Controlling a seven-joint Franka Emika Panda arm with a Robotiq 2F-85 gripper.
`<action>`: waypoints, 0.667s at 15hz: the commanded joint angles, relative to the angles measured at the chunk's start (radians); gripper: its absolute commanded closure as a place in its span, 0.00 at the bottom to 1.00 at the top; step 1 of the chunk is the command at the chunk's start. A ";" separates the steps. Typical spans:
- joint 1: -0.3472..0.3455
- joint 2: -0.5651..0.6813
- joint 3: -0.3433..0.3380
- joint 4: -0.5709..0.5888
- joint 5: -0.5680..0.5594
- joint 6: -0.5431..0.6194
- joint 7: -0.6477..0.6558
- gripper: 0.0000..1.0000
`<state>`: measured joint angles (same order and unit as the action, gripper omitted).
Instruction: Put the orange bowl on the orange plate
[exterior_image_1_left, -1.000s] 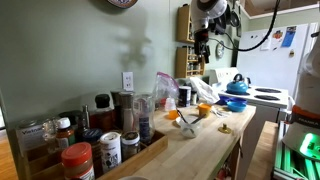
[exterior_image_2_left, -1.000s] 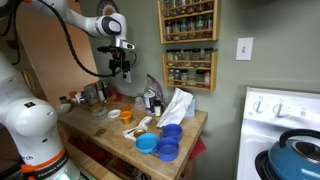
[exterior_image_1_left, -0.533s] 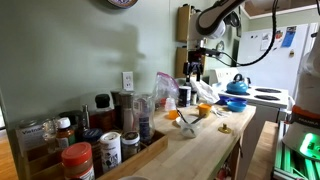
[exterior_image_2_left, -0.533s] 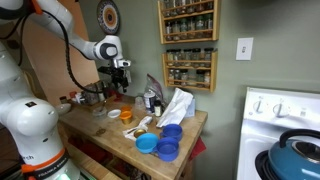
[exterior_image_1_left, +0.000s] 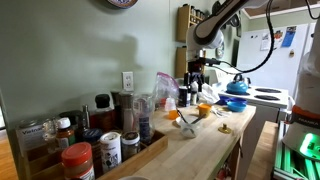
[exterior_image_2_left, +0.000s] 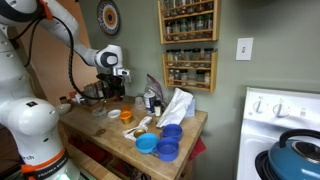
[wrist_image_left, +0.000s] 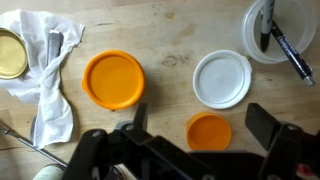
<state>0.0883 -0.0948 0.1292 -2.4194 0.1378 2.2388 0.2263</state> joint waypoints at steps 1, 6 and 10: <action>0.007 0.047 0.008 -0.004 -0.009 0.100 0.099 0.00; -0.002 0.151 -0.005 -0.054 -0.347 0.430 0.453 0.00; 0.045 0.236 -0.068 -0.014 -0.651 0.403 0.754 0.00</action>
<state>0.0923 0.0804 0.1068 -2.4592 -0.3385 2.6419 0.7949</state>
